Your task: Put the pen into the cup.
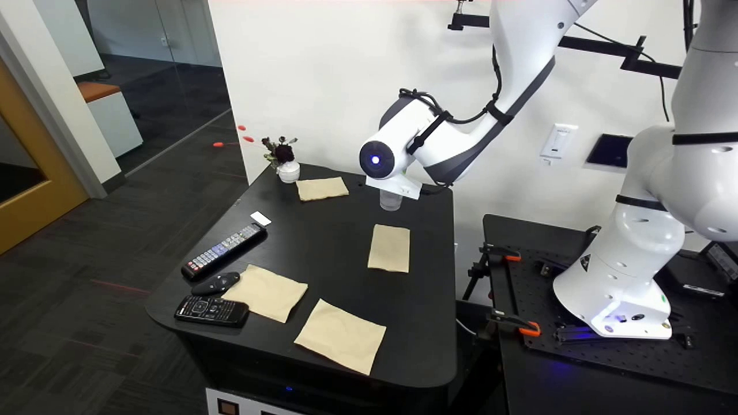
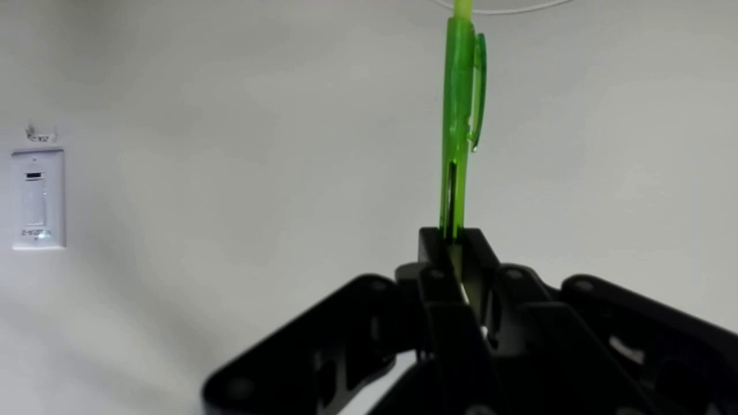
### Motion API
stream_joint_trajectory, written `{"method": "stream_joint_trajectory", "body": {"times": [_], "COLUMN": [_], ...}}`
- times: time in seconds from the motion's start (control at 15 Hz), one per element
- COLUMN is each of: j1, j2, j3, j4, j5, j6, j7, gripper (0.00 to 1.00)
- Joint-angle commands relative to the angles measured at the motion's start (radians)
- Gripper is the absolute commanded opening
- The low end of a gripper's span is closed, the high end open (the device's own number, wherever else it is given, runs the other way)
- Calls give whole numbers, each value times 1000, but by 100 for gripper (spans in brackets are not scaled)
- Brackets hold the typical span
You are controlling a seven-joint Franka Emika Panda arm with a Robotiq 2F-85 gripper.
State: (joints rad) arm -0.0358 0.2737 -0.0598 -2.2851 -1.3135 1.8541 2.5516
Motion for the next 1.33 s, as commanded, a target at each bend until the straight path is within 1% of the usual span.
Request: {"method": "stream_joint_trajectory", "body": {"times": [0.0, 0.53, 1.13, 1.2, 1.27], "j1": [-13, -30, -33, -33, -32], "j2": [33, 106, 224, 231, 238], "j3": [-4, -3, 2, 4, 4], "j4": [29, 84, 144, 145, 147], "j5": [-31, -64, -53, -50, -52], "j6": [-4, 16, 30, 32, 34], "j7": [27, 21, 8, 6, 7], "gripper": [3, 3, 3, 37, 38]}}
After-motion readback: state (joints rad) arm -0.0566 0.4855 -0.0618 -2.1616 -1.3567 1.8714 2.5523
